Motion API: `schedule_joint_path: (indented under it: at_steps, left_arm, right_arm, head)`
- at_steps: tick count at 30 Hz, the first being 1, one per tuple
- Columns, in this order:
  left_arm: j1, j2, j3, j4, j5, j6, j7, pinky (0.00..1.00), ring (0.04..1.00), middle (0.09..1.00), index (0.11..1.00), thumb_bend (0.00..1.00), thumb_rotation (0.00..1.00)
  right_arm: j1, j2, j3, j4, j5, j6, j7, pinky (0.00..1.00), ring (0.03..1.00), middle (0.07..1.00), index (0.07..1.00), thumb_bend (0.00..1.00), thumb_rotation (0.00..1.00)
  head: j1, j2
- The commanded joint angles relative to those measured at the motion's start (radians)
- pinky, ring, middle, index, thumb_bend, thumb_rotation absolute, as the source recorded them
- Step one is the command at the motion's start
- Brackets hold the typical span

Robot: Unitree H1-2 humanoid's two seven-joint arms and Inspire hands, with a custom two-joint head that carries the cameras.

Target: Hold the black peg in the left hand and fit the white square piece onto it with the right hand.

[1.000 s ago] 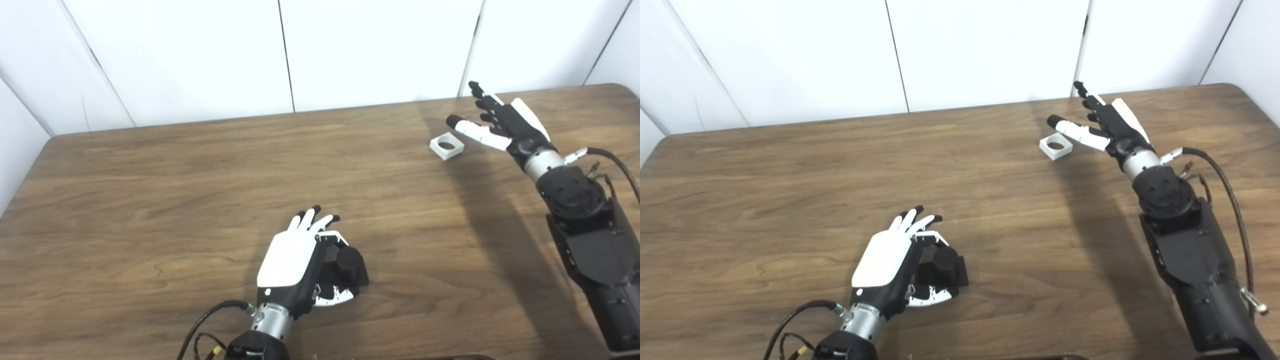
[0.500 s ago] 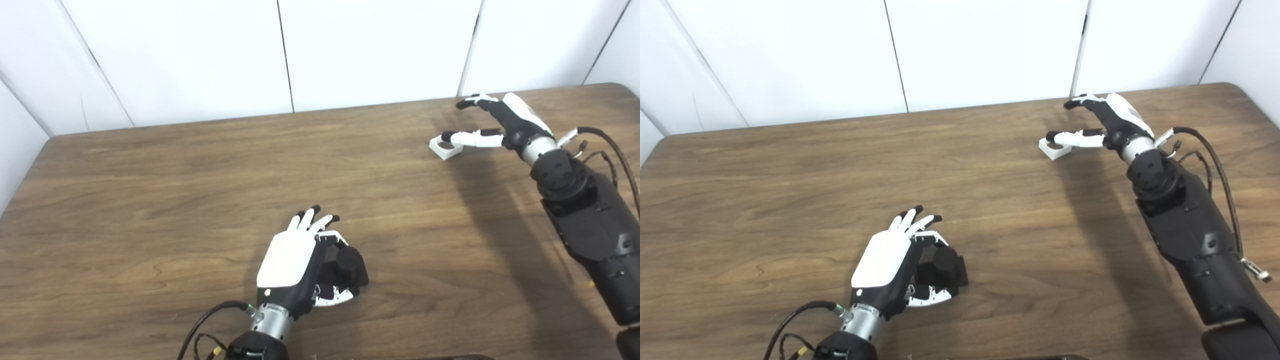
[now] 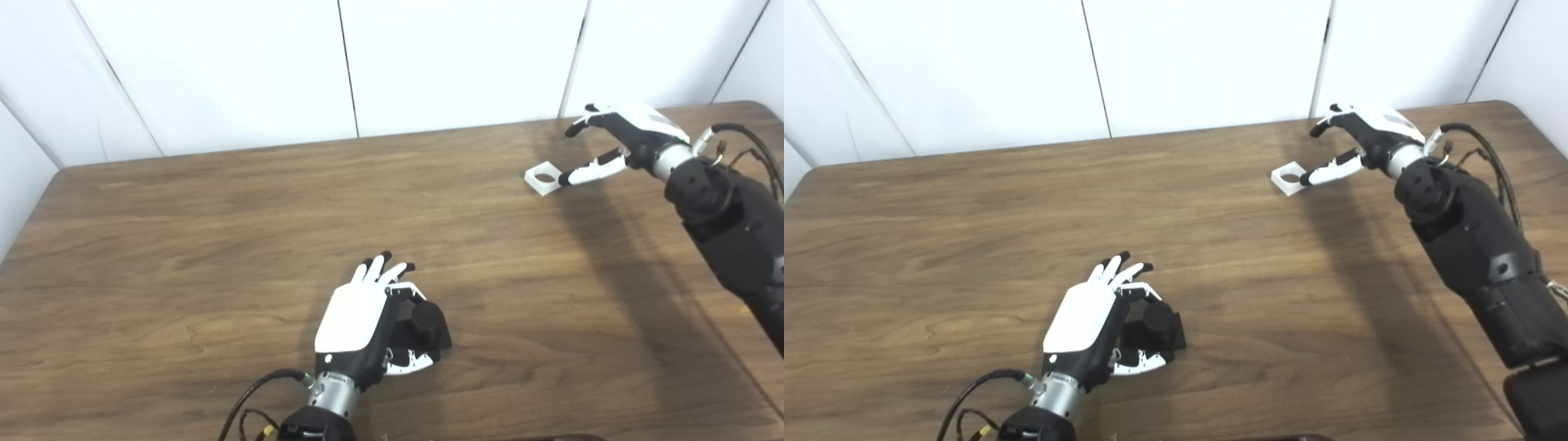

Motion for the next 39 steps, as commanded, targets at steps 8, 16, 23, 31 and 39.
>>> schedule_joint_path:
  at_steps: [8,16,23,31,39]
  left_arm:
    - [0.014,-0.008,-0.006,0.028,0.018,0.005,-0.005,1.0,1.0,0.897,0.488,0.52,0.08]
    - [0.016,-0.011,-0.01,0.029,0.026,0.008,-0.002,1.0,1.0,0.896,0.488,0.52,0.08]
    - [0.017,-0.009,-0.012,0.03,0.034,0.006,0.004,1.0,1.0,0.898,0.488,0.52,0.08]
    - [0.019,-0.016,-0.016,0.033,0.04,0.009,0.01,1.0,1.0,0.895,0.488,0.52,0.08]
    - [0.025,-0.023,-0.018,0.032,0.046,0.015,0.016,1.0,1.0,0.893,0.488,0.52,0.08]
  right_arm:
    - [-0.076,-0.007,0.004,-0.003,-0.029,-0.028,0.013,0.99,1.0,0.981,0.774,0.83,0.4]
    - [-0.116,-0.007,0.054,0.04,-0.053,-0.072,0.041,1.0,1.0,0.991,0.777,0.82,0.39]
    - [-0.148,-0.01,0.093,0.074,-0.087,-0.1,0.061,1.0,1.0,0.995,0.772,0.84,0.32]
    - [-0.181,-0.015,0.135,0.1,-0.141,-0.131,0.083,1.0,1.0,1.0,0.782,0.84,0.3]
    - [-0.216,-0.019,0.16,0.13,-0.189,-0.171,0.095,1.0,1.0,1.0,0.781,0.86,0.28]
  head:
    - [-0.001,0.001]
    - [0.003,-0.003]
    - [0.001,-0.004]
    - [0.004,-0.005]
    - [0.007,-0.005]
